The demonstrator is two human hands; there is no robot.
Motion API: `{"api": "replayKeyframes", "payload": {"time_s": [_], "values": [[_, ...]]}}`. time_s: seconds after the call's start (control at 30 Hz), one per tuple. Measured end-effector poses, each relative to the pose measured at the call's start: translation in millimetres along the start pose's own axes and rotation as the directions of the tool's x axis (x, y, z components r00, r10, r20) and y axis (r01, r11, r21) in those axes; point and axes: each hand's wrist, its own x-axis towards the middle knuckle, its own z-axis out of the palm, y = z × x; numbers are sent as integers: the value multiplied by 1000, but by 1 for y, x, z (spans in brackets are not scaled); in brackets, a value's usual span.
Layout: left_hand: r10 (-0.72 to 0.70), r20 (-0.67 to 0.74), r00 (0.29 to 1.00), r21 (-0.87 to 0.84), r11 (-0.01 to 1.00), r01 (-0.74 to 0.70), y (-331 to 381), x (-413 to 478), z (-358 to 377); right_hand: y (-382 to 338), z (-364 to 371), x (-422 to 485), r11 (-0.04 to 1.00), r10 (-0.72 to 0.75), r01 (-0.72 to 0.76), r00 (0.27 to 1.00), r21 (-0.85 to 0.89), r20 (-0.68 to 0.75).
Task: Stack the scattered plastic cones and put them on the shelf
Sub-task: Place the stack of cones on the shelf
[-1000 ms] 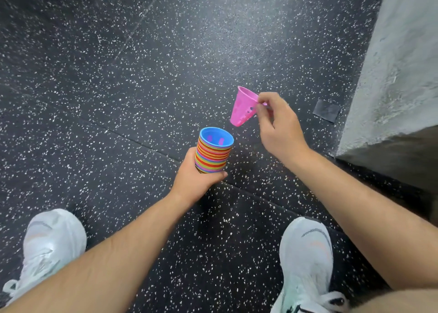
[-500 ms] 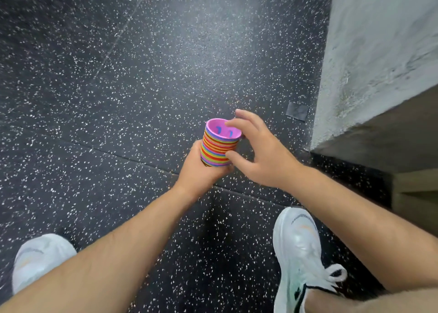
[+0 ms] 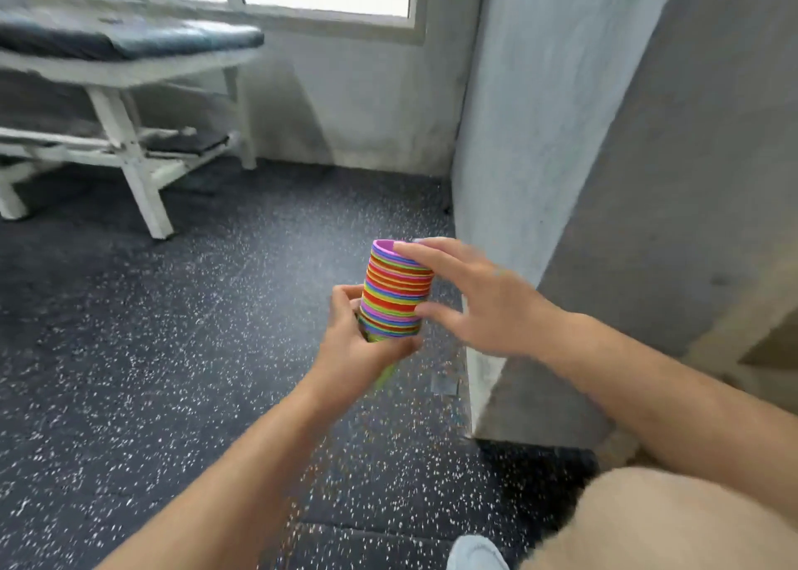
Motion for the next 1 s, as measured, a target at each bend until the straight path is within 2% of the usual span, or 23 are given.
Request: {"api": "replayKeyframes", "payload": {"time_s": [0.17,0.3,0.4,0.57,0.7,0.8,0.9,1.0], "values": [[193,2,981,-44,980,-192,124,-8,7,-45,-98,11,998,-62,66,972,9,-226],[226,103,969,-90,972,-218,220,-12,6,-80,-148,11,997,-60,73,906,15,-419],[233,168,958,-81,972,-222,264,-15,6,-96,-174,13,998,-56,58,899,-10,-433],[165,-20,986,-52,985,-166,274,-5,11,-87,-182,18,987,-64,-6,900,-160,-432],[145,16,989,-181,974,-139,270,17,11,-59,-177,39,979,-46,-58,870,-195,-490],[188,52,981,-323,933,-161,274,43,5,-38,-185,66,986,-34,-64,826,-155,-562],[306,-5,952,-233,926,-298,275,72,-2,-24,-185,99,996,32,-77,793,-48,-609],[346,-105,933,-161,920,-359,272,105,-13,-12,-170,138,994,102,-99,766,39,-635]]}}
